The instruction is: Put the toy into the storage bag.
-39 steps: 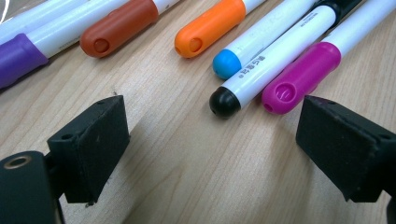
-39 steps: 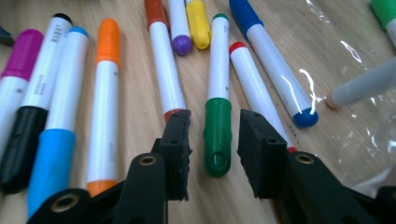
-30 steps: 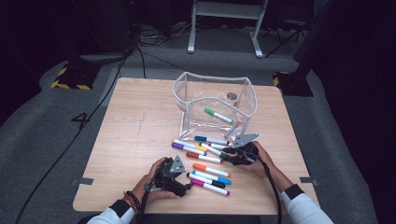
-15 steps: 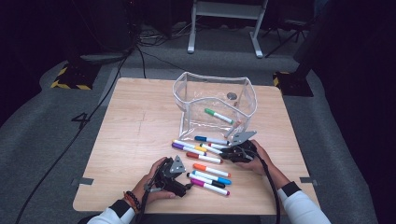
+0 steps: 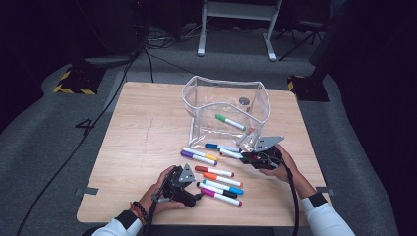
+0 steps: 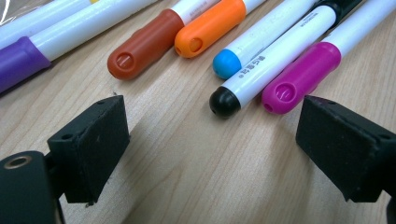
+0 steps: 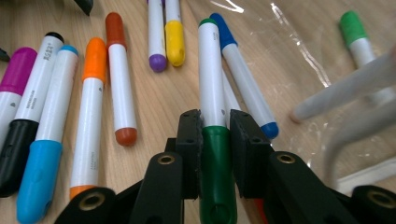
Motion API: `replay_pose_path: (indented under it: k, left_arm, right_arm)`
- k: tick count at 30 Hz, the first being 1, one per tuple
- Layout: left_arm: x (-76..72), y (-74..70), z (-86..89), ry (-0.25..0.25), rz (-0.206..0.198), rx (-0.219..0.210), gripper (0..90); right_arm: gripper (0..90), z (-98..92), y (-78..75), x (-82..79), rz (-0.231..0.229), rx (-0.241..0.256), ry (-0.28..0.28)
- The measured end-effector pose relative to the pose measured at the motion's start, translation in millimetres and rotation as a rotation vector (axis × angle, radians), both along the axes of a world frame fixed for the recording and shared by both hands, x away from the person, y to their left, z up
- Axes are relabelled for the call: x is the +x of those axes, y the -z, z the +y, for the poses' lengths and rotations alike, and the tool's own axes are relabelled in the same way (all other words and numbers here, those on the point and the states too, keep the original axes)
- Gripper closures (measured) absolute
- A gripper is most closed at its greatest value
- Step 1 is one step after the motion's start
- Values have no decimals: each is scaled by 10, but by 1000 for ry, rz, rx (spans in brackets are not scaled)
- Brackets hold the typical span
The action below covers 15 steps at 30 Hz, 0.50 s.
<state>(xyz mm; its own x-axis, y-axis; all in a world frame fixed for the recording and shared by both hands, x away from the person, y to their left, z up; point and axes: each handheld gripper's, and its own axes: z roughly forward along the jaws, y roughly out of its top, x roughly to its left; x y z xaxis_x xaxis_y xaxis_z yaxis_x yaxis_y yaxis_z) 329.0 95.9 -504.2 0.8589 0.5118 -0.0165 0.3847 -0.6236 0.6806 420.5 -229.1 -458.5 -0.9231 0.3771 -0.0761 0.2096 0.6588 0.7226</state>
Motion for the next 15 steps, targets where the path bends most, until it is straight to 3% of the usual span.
replay_pose_path:
  k: [15]
  left_arm:
    - [0,0,0,-1,0,-1,99]
  right_arm:
    - [751,-109,-548,-173,-113,92,-23]
